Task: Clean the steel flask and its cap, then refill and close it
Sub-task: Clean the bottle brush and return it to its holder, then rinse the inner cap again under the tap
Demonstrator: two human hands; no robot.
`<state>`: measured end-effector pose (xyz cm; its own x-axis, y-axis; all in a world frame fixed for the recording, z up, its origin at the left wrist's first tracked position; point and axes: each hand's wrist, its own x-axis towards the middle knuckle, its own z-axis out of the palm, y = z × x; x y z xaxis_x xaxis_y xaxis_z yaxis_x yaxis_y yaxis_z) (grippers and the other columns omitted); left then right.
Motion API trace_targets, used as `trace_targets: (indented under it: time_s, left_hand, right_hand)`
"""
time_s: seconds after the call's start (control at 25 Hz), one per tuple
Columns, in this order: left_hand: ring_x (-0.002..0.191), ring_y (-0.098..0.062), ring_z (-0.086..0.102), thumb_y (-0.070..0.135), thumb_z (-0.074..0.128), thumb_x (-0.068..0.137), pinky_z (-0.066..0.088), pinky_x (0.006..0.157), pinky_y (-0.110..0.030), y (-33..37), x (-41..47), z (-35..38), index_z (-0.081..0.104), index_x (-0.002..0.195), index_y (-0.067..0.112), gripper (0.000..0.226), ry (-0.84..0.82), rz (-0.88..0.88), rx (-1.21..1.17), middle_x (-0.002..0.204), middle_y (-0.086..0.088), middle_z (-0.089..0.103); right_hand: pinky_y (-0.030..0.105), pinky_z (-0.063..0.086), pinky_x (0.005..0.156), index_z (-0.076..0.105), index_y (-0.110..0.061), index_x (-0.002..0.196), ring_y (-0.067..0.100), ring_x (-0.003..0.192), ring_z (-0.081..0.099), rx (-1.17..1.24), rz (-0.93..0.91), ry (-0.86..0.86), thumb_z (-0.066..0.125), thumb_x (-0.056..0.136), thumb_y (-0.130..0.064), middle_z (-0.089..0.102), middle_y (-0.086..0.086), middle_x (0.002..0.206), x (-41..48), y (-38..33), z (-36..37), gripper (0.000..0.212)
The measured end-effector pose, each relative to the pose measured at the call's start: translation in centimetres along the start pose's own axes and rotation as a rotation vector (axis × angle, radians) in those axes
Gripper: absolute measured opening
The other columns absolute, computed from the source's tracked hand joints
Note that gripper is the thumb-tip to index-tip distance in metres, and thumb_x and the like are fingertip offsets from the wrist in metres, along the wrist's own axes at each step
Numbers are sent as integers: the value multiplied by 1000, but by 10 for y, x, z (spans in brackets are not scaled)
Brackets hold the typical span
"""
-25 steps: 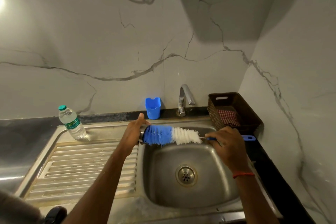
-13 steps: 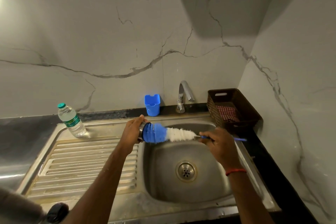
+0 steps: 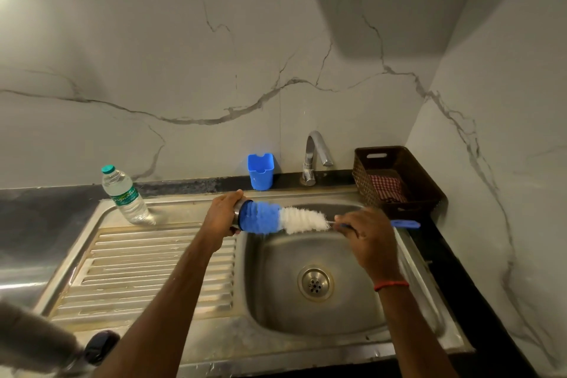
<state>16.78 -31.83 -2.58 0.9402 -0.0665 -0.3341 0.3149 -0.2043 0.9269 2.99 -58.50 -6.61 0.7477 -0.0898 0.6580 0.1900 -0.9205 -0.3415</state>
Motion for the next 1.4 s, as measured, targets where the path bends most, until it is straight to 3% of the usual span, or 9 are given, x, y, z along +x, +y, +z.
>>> trace_targets:
  time_s: [0.08,0.16,0.32,0.52,0.68,0.8,1.0,1.28,1.4]
  left_hand:
    - [55,-20,56,46,45,103,41,49,-27,-2,-2,-3,62,100,11,38,-65,-110,60,77,-13,65]
    - [63,-21,61,43,46,103,46,55,-28,-4,-8,-2,64,96,14,35,-61,-55,19,82,-13,67]
    - [63,-13,61,37,48,103,45,47,-22,-6,-14,-3,66,87,17,31,-76,130,-503,75,-3,65]
    - [50,-20,54,44,53,100,38,40,-21,-15,8,-19,60,105,14,31,159,-98,-675,78,-11,65]
    - [70,-22,61,42,56,99,45,60,-30,-18,11,-28,60,110,19,26,115,-51,-538,93,-9,65]
    - [81,-21,61,30,59,98,47,66,-32,-16,12,-28,58,113,19,19,-11,30,-460,103,-8,64]
    - [93,-19,67,25,75,89,51,74,-36,-19,25,-32,57,125,26,40,-59,138,-268,109,-4,70]
    - [96,-23,72,29,83,82,53,70,-29,-23,43,-44,56,128,21,53,-60,150,-161,107,-7,74]
    - [96,-23,73,29,81,83,54,72,-30,-22,47,-46,56,127,20,51,-62,145,-142,105,-5,75]
  right_hand:
    - [31,43,78,74,-14,92,17,83,60,-137,-168,90,63,93,-22,69,-1,86,7,-1,-5,13]
    - [34,50,73,73,-15,95,15,78,63,-99,-159,-45,56,96,-31,71,0,85,11,0,-4,23]
    - [25,48,63,65,-25,80,3,55,55,362,381,-638,55,101,-28,61,-3,64,9,-15,0,23]
    - [13,45,57,66,-18,82,1,57,56,380,554,-416,62,97,-25,61,-2,63,-2,-7,-2,17]
    - [20,44,57,68,-16,80,6,56,57,390,749,-256,63,97,-26,65,-1,64,1,-12,11,20]
    - [24,41,51,71,-17,98,9,54,47,627,876,-275,60,97,-10,63,5,70,13,-25,26,13]
    - [20,46,53,57,-11,132,11,61,51,868,895,-312,55,96,5,67,13,84,50,-50,47,40]
    - [26,57,63,55,-11,134,19,71,64,1095,1016,-347,50,94,11,69,20,95,97,-70,77,46]
    - [28,58,64,62,-9,121,24,76,66,1235,966,-309,56,97,-1,69,22,97,117,-76,83,26]
